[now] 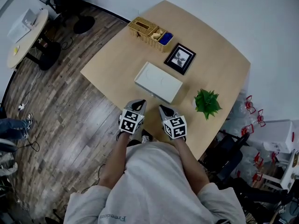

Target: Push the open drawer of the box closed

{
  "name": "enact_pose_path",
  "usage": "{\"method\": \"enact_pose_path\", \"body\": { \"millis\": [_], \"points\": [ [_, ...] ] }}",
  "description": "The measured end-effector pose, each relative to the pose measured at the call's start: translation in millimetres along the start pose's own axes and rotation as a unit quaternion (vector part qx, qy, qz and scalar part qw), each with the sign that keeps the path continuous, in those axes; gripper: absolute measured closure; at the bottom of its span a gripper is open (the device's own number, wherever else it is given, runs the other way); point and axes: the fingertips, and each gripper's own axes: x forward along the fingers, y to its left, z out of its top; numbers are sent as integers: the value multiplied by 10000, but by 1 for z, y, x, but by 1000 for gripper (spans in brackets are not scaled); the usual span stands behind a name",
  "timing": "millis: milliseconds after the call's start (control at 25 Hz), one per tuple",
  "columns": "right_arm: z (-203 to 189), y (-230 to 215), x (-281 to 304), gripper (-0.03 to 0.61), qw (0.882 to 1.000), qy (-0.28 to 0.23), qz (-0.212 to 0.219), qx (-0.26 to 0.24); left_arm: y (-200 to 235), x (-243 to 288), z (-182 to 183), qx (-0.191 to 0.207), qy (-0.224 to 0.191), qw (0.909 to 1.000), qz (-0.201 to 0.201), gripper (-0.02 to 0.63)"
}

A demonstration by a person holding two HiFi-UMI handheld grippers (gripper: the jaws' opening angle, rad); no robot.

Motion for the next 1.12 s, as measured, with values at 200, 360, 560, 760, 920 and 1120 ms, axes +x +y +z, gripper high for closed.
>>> {"method": "enact_pose_path", "body": {
  "millis": [200, 360, 560, 760, 920, 1120],
  "points": [
    [-1, -1, 1, 577, 10000, 20, -35, -30, 1, -2, -2, -45, -6, 10000, 9, 561],
    [-1, -4, -1, 577, 9999, 21, -149, -45, 1, -3, -4, -70, -28, 10000, -9, 561],
    [1, -10, -2, 577, 9994, 15, -352, -9, 5, -6, -6, -134, -37, 9999, -9, 561],
    [2, -13, -1, 577, 9988, -34, -474, 114, 8, -9, -9, -126, -2, 9999, -10, 561],
    [1, -9, 0, 577, 9987, -21, -485, 131, 12, -15, -11, -160, -20, 9999, -24, 561],
    [3, -7, -1, 577, 9986, -75, -512, 135, 12, -15, -12, -163, -45, 9998, -59, 561]
  ]
}}
